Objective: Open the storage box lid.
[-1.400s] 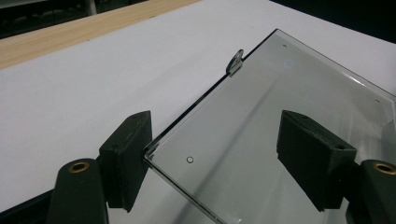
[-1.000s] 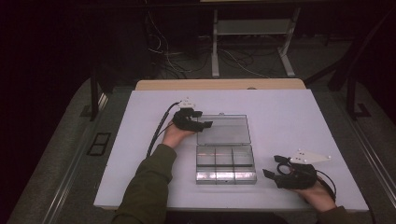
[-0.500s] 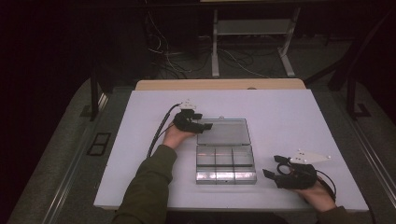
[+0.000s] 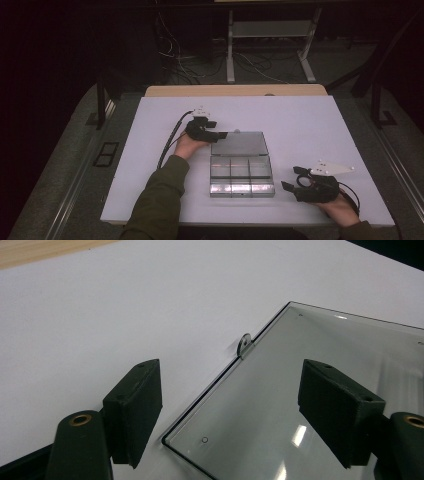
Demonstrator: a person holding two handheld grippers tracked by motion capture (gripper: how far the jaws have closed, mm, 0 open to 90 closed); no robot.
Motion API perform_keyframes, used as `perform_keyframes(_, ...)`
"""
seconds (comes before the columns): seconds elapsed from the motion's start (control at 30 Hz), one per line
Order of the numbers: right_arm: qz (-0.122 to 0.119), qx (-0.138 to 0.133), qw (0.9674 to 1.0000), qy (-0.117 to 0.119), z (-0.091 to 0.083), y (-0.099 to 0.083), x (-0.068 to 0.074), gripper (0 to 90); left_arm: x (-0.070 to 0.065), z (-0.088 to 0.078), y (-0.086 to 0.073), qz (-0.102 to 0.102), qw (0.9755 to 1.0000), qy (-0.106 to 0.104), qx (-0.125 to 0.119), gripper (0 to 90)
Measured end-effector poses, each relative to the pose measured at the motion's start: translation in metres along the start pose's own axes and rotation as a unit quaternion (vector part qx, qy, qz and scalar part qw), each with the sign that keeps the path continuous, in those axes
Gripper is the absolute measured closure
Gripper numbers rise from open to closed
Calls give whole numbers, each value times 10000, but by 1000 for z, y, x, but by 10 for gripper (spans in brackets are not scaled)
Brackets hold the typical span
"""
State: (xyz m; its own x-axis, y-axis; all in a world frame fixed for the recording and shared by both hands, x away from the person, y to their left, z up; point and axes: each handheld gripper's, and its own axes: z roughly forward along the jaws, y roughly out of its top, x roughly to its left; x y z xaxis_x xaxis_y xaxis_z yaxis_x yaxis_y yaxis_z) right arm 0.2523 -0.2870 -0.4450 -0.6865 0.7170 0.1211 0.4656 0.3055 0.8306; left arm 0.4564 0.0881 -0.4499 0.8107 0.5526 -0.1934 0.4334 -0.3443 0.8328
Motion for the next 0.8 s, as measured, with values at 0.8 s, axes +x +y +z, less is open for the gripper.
perform_keyframes(0.8, -12, -32, 10000, -34, -1, 0, 0, 256, -25, -41, 6, 213, 9996, 47, -204, 241)
